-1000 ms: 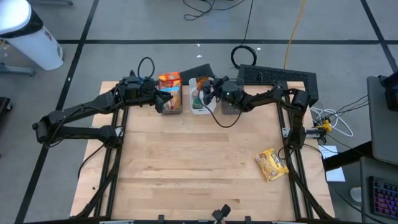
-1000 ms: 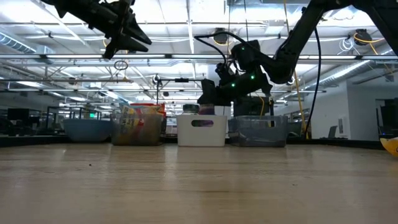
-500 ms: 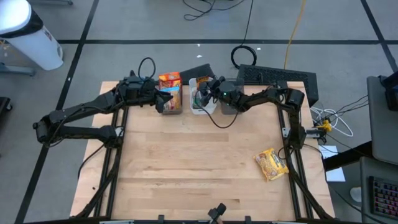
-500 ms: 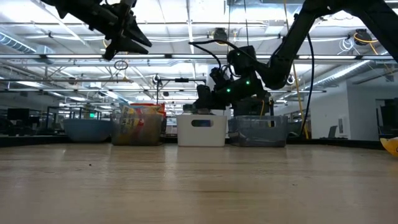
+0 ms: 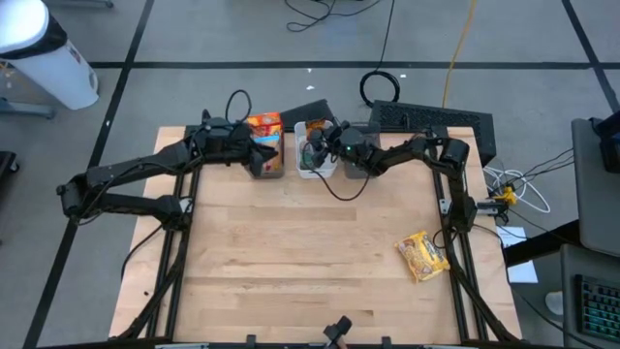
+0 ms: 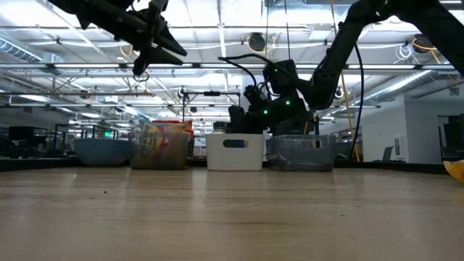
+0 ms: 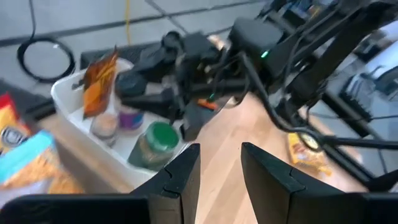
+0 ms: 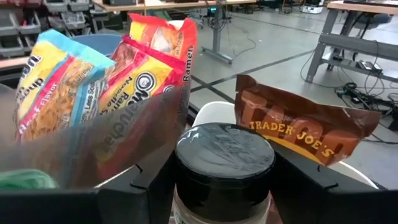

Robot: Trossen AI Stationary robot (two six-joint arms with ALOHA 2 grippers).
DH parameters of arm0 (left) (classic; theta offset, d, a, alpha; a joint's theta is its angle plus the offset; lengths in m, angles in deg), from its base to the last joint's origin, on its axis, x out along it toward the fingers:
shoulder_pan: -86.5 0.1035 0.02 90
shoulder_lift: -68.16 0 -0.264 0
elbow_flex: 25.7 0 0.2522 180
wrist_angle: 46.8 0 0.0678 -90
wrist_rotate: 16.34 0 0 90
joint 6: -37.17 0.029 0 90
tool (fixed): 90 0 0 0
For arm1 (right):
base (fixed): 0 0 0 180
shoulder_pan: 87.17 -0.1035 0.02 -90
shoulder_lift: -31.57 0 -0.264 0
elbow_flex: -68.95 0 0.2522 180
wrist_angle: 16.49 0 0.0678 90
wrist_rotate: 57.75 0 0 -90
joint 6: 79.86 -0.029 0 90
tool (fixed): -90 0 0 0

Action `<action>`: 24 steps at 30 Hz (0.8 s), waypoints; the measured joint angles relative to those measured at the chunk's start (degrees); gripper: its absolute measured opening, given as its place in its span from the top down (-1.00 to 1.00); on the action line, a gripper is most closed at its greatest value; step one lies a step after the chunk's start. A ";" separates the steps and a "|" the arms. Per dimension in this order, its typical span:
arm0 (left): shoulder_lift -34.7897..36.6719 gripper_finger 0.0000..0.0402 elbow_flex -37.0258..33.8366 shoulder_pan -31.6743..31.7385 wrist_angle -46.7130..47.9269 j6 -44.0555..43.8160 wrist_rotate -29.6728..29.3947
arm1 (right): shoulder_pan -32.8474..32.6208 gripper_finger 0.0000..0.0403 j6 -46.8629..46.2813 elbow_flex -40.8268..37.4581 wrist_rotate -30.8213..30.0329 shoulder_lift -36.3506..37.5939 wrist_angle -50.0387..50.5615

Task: Pick & Place Food Item
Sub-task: Put the black seasoning bottle into the white bin

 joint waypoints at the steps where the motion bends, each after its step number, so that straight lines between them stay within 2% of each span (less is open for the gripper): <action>1: 0.00 0.39 0.00 0.00 -0.73 0.02 0.18 | -0.02 0.00 -0.27 0.04 0.06 -0.37 -0.35; 17: -0.11 0.39 0.02 0.00 -1.26 1.34 0.15 | -0.13 0.00 0.88 0.08 0.17 -0.90 -1.38; 24: -0.09 0.39 0.02 0.00 -1.26 1.35 0.18 | -0.13 -0.18 1.10 0.03 0.20 -0.90 -1.00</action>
